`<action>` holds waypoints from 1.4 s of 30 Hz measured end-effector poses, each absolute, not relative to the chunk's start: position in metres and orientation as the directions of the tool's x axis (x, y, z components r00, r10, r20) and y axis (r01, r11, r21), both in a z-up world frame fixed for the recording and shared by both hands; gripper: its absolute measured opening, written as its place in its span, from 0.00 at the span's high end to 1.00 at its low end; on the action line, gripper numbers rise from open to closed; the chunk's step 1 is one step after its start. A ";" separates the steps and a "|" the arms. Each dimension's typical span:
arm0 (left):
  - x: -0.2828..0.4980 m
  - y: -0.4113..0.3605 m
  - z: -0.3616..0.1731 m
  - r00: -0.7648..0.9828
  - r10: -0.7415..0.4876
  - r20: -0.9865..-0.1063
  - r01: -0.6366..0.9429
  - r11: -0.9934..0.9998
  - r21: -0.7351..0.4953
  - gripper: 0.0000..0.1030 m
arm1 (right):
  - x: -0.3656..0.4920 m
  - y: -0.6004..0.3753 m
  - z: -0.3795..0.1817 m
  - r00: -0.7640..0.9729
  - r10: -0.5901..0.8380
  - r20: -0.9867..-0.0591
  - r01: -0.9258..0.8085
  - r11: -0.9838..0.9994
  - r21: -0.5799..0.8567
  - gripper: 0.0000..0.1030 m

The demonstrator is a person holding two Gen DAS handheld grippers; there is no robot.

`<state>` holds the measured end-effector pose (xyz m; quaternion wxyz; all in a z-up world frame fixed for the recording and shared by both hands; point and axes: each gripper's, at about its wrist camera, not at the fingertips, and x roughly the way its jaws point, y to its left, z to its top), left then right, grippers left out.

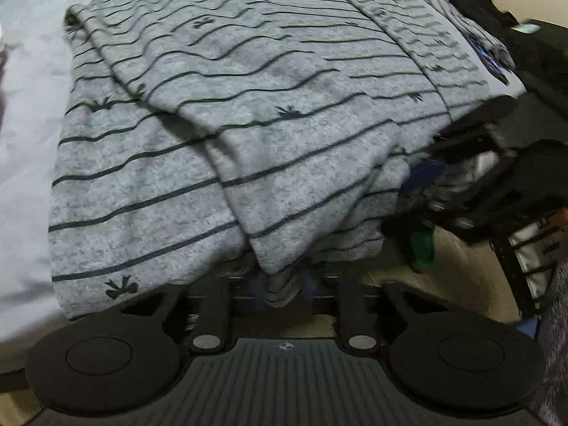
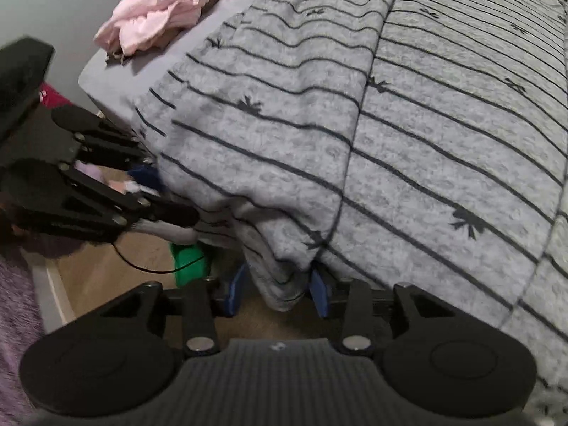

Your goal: Fold clothes

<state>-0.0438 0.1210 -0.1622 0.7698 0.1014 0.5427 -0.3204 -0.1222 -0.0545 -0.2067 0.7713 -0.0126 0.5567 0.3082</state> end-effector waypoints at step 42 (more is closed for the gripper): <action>-0.059 0.079 -0.122 0.187 -0.673 -0.716 0.570 0.668 -0.479 0.99 | -0.106 -0.042 -0.142 0.239 0.469 -0.851 -0.419 0.840 0.345 0.94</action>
